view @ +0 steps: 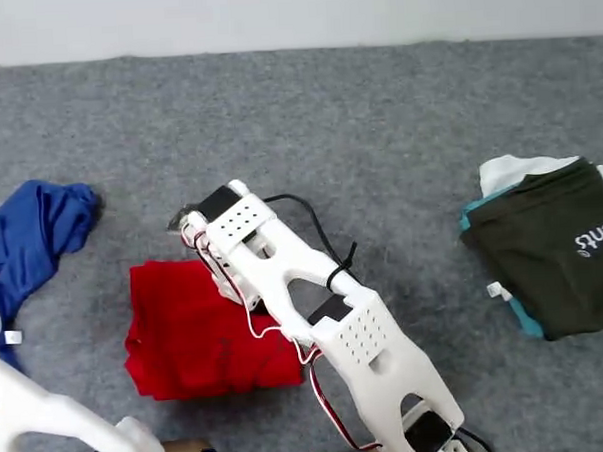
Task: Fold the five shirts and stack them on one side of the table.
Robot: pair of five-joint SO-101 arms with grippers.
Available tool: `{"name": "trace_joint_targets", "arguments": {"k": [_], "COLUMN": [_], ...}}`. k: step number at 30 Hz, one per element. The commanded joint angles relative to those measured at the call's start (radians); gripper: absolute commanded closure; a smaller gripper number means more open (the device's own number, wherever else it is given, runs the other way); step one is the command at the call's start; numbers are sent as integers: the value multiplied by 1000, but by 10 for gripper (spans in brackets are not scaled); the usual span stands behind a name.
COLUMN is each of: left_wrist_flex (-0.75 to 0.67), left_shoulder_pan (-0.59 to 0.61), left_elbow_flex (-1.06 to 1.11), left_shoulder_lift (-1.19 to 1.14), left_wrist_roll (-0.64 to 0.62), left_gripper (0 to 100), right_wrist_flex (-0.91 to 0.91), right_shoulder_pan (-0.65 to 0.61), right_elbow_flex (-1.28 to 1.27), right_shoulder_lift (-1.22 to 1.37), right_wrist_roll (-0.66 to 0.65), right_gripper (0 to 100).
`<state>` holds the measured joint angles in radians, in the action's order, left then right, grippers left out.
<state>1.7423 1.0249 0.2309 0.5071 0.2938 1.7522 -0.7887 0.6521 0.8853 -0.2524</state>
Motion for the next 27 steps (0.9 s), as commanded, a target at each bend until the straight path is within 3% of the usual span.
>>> {"name": "trace_joint_targets", "arguments": {"k": [1,18,27], "left_wrist_flex": [12,12,12], "left_shoulder_pan": [0,0,0], "left_elbow_flex": [-4,-4,-4], "left_shoulder_lift": [6,6,6], "left_wrist_roll": [-9,-9,-9], "left_gripper": [964,964,964], "right_wrist_flex": [7,33,-41], "right_shoulder_pan": [10,398,615], "right_elbow_flex": [-5,92,143], "right_shoulder_lift": [-7,-223,-232], "right_wrist_roll": [-37,-26,244], "right_gripper": [988,988,988]}}
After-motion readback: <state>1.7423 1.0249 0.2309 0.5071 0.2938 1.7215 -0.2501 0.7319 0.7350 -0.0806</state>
